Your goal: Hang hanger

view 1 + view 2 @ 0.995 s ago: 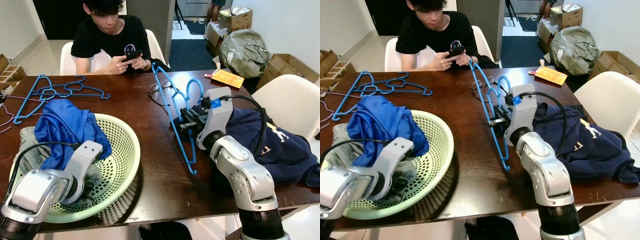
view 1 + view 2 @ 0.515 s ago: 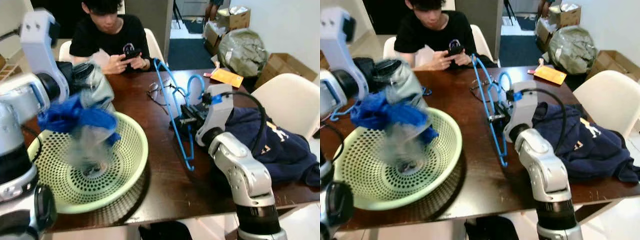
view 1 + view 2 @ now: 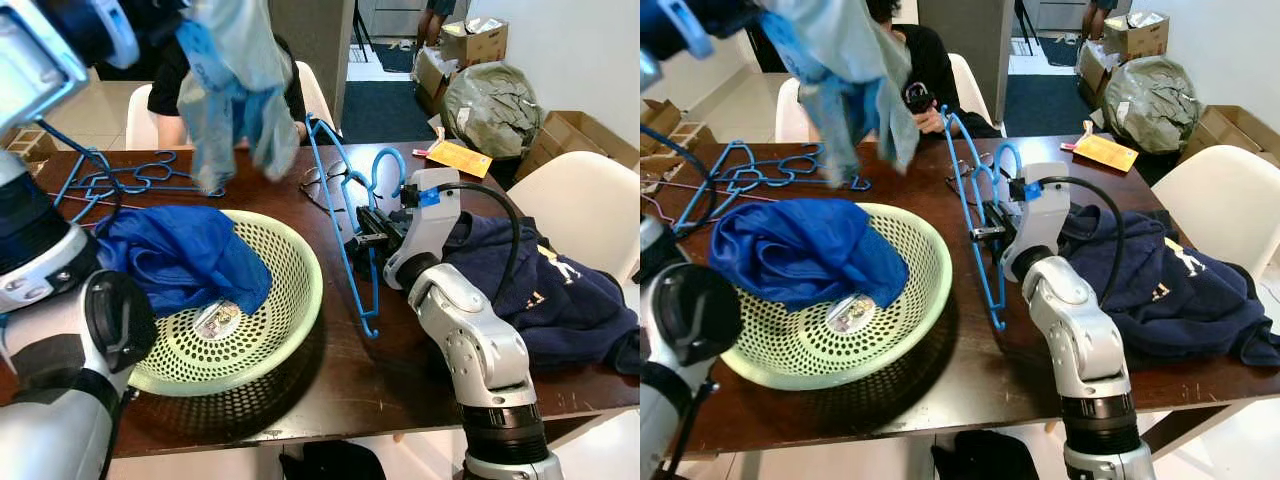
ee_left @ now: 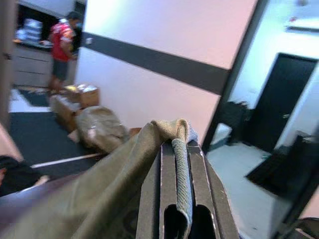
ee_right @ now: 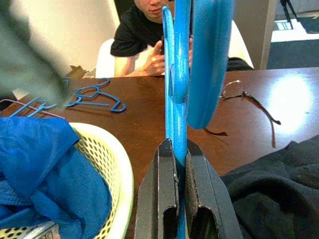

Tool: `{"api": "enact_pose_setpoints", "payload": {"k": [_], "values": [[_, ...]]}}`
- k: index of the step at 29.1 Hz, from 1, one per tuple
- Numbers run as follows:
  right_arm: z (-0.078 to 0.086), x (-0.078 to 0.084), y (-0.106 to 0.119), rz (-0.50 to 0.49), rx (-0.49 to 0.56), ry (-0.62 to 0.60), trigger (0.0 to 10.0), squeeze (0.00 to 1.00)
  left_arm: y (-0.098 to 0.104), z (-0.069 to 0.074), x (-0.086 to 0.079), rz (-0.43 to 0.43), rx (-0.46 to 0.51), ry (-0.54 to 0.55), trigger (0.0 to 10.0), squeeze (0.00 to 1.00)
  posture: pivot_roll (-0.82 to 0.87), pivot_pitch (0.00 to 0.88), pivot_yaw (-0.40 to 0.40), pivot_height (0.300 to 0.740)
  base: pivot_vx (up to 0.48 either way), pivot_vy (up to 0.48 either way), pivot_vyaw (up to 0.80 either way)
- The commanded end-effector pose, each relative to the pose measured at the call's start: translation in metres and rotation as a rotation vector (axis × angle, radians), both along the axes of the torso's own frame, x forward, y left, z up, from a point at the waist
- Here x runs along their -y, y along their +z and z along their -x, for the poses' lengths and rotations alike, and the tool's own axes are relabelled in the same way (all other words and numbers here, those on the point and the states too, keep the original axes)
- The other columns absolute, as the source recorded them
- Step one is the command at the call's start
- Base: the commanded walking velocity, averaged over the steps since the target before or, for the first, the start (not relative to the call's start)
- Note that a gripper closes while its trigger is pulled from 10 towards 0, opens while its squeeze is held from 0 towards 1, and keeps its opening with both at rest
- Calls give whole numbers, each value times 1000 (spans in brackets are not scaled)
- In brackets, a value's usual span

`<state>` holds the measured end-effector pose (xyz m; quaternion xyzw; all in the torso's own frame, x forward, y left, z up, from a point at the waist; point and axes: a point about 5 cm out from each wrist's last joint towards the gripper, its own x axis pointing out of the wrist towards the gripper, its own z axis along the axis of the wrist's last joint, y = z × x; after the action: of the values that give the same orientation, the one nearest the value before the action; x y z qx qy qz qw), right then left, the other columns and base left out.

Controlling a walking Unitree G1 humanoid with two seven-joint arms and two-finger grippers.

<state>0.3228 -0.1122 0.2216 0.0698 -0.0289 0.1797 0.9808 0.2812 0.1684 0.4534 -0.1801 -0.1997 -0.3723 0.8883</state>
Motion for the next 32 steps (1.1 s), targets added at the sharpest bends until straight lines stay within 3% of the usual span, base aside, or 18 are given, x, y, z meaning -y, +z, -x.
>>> {"api": "enact_pose_setpoints", "payload": {"k": [1, 8, 9, 12, 13, 15, 17, 20, 25, 32], "values": [[0, 1, 1, -10, 12, -9, 10000, 0, 9, 8, 5, 12, 44, -56, 0, 0, 120, 59, 0, 735, 0, 0, 0], [0, 1, 0, -21, 13, -4, 10000, 0, 2, 12, 11, 22, 54, -98, 0, 0, 119, 58, 4, 735, 0, 0, 0], [0, 3, 3, -53, 29, -11, 10000, 0, -7, 11, 7, 34, 65, -54, 4627, 0, 120, 55, 7, 735, 0, 0, 0], [0, 4, 5, -66, 39, -18, 10000, 0, -11, 11, 5, 43, 69, -33, 4627, 0, 117, 54, 9, 735, 0, 0, 0], [-1, 7, 7, -77, 50, -33, 10000, 0, -17, 10, 4, 65, 60, -32, 9922, 0, 118, 53, 8, 735, 0, 0, 0], [-1, 7, 7, -77, 50, -33, 10000, 0, -17, 10, 4, 65, 60, -32, 9922, 0, 118, 53, 8, 735, 0, 0, 0], [-5, 17, 12, -68, 78, -99, 10000, 0, -34, 8, 10, 82, 30, -47, 10000, 0, 114, 50, 6, 735, 0, 0, 0], [-5, 17, 12, -68, 78, -99, 10000, 0, -34, 8, 10, 82, 30, -47, 10000, 0, 114, 50, 6, 735, 0, 0, 0], [-8, 28, 19, -61, 120, -172, 10000, 0, -57, 4, 26, 49, -28, -71, 10000, 0, 111, 54, 10, 735, 0, 0, 0], [-7, 30, 24, -111, 141, -158, 10000, 0, -64, 1, 27, 35, -64, -55, 10000, 0, 108, 58, 13, 735, 0, 0, 0]]}}
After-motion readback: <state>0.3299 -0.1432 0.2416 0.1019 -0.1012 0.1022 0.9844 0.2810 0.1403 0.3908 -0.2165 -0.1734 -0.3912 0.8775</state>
